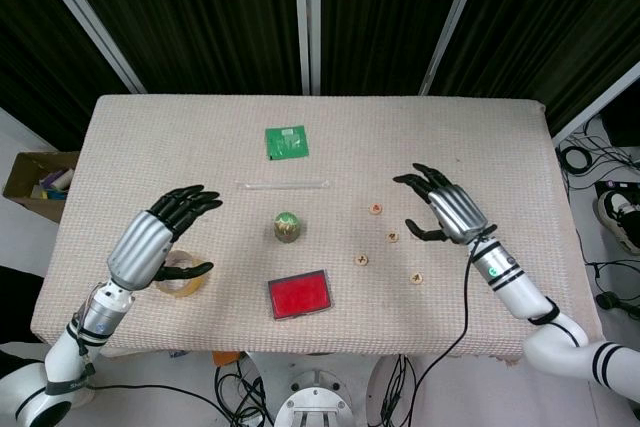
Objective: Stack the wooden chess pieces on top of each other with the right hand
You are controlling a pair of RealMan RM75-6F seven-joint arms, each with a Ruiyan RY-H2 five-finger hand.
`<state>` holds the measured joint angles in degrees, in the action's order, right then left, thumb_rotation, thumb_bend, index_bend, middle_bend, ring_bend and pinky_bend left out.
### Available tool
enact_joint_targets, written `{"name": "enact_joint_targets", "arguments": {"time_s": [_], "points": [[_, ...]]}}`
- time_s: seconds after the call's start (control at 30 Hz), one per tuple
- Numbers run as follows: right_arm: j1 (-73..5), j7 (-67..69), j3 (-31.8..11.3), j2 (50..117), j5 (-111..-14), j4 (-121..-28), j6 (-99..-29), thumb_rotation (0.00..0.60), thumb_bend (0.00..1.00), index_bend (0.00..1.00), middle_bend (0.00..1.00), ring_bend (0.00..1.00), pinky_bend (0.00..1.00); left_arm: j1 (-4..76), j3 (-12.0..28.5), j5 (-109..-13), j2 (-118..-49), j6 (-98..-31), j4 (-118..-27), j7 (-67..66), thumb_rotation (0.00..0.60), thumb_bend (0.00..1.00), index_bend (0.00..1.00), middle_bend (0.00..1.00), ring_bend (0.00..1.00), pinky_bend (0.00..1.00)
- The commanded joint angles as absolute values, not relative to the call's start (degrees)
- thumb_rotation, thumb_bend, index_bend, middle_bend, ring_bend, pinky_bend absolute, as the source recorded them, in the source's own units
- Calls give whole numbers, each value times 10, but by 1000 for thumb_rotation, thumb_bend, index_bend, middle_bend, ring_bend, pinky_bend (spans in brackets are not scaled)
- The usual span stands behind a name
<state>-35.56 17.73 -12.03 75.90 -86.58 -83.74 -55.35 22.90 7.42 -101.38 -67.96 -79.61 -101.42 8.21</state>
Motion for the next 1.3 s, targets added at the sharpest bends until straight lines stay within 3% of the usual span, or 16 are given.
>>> {"name": "enact_joint_targets", "arguments": {"time_s": [0.03,0.13,0.27,0.47,0.63,0.77,0.87,1.3], "points": [[-376,167,-129,773,-850,-823,-535,600,338,172,207,0,136,238,77,-1007,-682,-787,-1012,85,600,58,174,159,123,200],[-385,165,-128,776,-844,-817,-528,600,330,172,207,0,134,242,75,-1001,-682,-783,-1008,86,600,58,174,159,122,200],[-382,160,-116,769,-846,-824,-533,600,224,171,207,0,135,243,71,-995,-682,-784,-1006,86,600,57,174,159,123,200],[-345,136,-60,732,-872,-870,-556,600,135,172,246,37,145,227,56,-976,-669,-785,-1008,44,600,57,174,159,123,200],[-315,80,-3,711,-893,-897,-560,600,167,206,250,41,147,197,35,-932,-654,-779,-1030,-24,600,58,174,159,123,200],[-299,27,20,730,-914,-878,-578,600,258,324,213,30,136,176,21,-921,-658,-794,-1028,-19,600,57,174,159,123,200],[-291,-4,29,754,-924,-854,-590,600,273,386,186,3,84,162,13,-921,-663,-808,-1021,-15,600,58,174,158,123,200],[-286,-52,35,818,-942,-791,-606,600,265,389,187,0,47,143,7,-933,-681,-833,-1000,2,600,58,174,146,122,199]]}}
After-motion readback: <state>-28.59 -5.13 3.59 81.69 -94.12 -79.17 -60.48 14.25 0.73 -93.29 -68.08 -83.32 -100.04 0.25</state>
